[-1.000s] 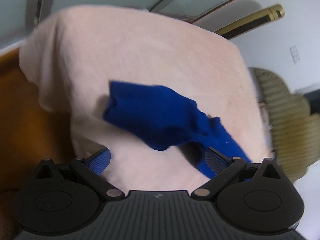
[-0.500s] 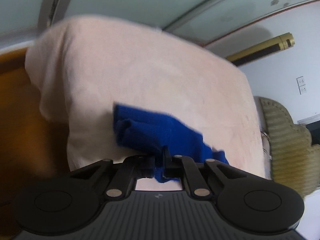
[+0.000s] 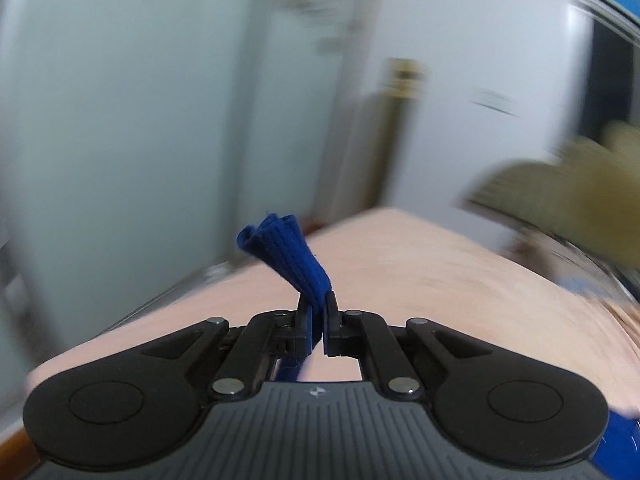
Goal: Fold small clothes
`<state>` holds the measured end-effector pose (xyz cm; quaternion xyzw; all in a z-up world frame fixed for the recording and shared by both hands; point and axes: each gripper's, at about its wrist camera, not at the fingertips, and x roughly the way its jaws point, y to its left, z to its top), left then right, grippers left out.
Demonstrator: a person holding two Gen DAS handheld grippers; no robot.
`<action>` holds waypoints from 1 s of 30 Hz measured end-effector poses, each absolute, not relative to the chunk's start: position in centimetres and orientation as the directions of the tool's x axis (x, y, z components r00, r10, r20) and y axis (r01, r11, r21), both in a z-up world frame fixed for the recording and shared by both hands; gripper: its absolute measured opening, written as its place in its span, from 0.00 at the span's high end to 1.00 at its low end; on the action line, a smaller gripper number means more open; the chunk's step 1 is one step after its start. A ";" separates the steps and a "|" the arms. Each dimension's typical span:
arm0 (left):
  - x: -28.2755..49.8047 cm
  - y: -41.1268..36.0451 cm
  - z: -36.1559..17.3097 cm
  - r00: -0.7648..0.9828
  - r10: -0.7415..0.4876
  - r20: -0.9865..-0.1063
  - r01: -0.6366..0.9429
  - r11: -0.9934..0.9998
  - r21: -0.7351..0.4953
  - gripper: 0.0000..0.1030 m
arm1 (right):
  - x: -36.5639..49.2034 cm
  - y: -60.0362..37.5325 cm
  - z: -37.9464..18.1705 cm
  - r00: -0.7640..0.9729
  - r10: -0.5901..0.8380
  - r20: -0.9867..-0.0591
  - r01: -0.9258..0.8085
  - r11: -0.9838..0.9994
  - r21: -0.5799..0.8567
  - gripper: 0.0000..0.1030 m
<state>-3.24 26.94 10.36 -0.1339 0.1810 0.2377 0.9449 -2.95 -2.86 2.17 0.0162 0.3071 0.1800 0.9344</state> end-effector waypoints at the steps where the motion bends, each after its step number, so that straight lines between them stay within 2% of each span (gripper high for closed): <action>1: -2.3 24.7 10.6 0.850 0.349 -0.395 -0.435 0.888 -0.151 0.95 | -2.9 -3.8 2.0 0.749 0.341 -0.569 -0.305 0.939 0.160 0.19; 4: 0.1 17.4 10.5 0.904 0.149 -0.400 -0.214 0.969 -0.121 0.95 | -2.9 -6.5 1.5 0.761 0.314 -0.567 -0.237 0.949 0.208 0.19; 7: 2.2 10.8 9.1 0.892 -0.047 -0.449 0.002 0.995 -0.099 0.95 | -3.1 -9.0 1.3 0.783 0.267 -0.562 -0.169 0.960 0.221 0.19; 10: 3.8 5.1 5.8 0.783 -0.258 -0.566 0.243 0.964 -0.104 0.95 | -3.3 -11.5 1.0 0.802 0.221 -0.554 -0.103 0.966 0.236 0.19; 12: 4.3 2.2 3.1 0.669 -0.331 -0.665 0.357 0.928 -0.103 0.91 | -3.4 -13.2 0.7 0.809 0.198 -0.553 -0.058 0.964 0.260 0.19; 15: 3.1 0.3 0.2 0.573 -0.342 -0.745 0.418 0.904 -0.094 0.90 | -3.3 -15.5 0.2 0.811 0.177 -0.558 -0.004 0.955 0.298 0.19; 17: 2.4 0.8 -0.6 0.558 -0.344 -0.755 0.434 0.896 -0.087 0.89 | -3.0 -16.3 -0.1 0.810 0.172 -0.561 0.011 0.951 0.308 0.19; 19: 0.3 1.3 -0.8 0.567 -0.336 -0.752 0.422 0.903 -0.086 0.84 | -2.4 -16.7 -0.1 0.805 0.194 -0.560 -0.001 0.945 0.326 0.20; 20: 0.0 2.2 -0.7 0.580 -0.325 -0.747 0.398 0.913 -0.088 0.73 | -2.1 -16.8 -0.1 0.803 0.217 -0.555 -0.016 0.939 0.344 0.21; 21: 0.7 3.8 -0.3 0.596 -0.313 -0.739 0.370 0.924 -0.093 0.55 | -1.5 -16.7 -0.1 0.799 0.256 -0.544 -0.041 0.926 0.375 0.22; 22: 0.8 4.8 0.0 0.624 -0.291 -0.726 0.329 0.940 -0.094 0.45 | -1.0 -16.5 0.0 0.792 0.294 -0.535 -0.066 0.912 0.404 0.24; 23: 1.8 5.7 0.6 0.654 -0.266 -0.708 0.290 0.953 -0.090 0.30 | -0.3 -16.2 -0.1 0.782 0.334 -0.526 -0.091 0.896 0.434 0.25; 25: 1.9 7.7 1.5 0.714 -0.200 -0.670 0.216 0.975 -0.061 0.27 | 1.3 -15.2 -0.3 0.761 0.391 -0.517 -0.133 0.875 0.467 0.27; 30: 2.7 10.8 2.0 0.735 -0.115 -0.668 0.106 0.993 -0.054 0.27 | 5.3 -13.5 -0.9 0.739 0.417 -0.530 -0.162 0.873 0.460 0.37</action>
